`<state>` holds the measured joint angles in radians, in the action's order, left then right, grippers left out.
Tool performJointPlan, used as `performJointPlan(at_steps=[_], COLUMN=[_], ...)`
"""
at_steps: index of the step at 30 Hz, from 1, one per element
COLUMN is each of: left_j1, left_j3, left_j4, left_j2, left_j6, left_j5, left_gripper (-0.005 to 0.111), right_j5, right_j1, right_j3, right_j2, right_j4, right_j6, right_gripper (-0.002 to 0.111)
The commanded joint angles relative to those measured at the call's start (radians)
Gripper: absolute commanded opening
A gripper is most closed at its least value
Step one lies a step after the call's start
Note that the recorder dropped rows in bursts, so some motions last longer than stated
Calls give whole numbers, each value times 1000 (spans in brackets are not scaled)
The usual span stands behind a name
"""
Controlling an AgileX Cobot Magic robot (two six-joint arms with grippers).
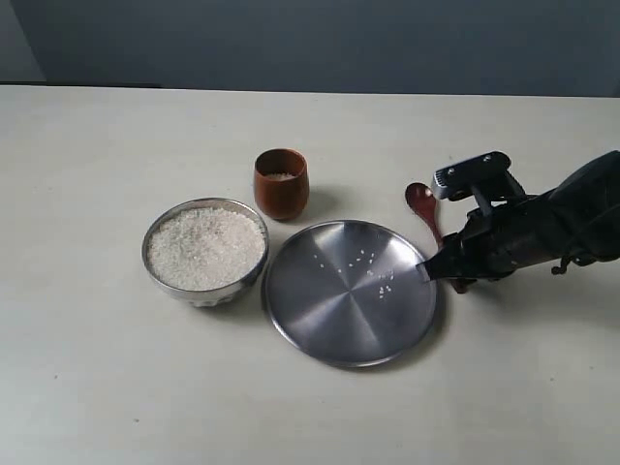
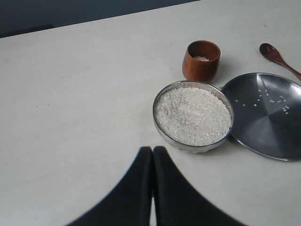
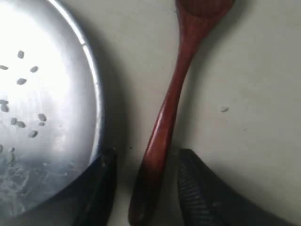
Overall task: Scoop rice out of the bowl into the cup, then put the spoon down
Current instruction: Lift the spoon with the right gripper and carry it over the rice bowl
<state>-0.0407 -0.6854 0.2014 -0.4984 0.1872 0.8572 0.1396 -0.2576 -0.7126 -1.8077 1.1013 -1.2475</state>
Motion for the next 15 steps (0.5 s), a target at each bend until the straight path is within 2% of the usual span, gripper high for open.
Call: performJointPlan(at_steps=[1, 2, 3, 5, 10, 11, 12, 13, 15], left_j1=[-2, -2, -2, -2, -2, -2, -2, -2, -2], left_j3=[-3, -3, -3, -3, -3, -3, -3, -3, -3], left_j4=[-5, -5, -5, -5, -5, -5, -5, -5, -5], left_j2=[-3, -3, -3, -3, -3, -3, -3, -3, -3], left_j6=[0, 0, 0, 0, 0, 0, 0, 0, 0], left_j5=[-13, -13, -13, -13, -13, -13, -13, -13, -13], left_gripper=[0, 0, 0, 0, 0, 0, 0, 0, 0], right_j5=[-15, -9, -7, -5, -5, -5, -5, -5, -5], right_j1=[-2, -2, -2, -2, -2, -2, -2, -2, -2], right_j3=[-7, -7, -7, -7, -7, -7, -7, -7, -7], right_j2=[0, 0, -2, -2, -2, -2, -2, -2, -2], right_j4=[1, 1, 1, 4, 6, 4, 4, 4, 4], right_j6=[-6, -6, -6, -6, -6, -6, -6, -6, -6], right_gripper=[35, 30, 20, 14, 14, 15, 20, 32, 40])
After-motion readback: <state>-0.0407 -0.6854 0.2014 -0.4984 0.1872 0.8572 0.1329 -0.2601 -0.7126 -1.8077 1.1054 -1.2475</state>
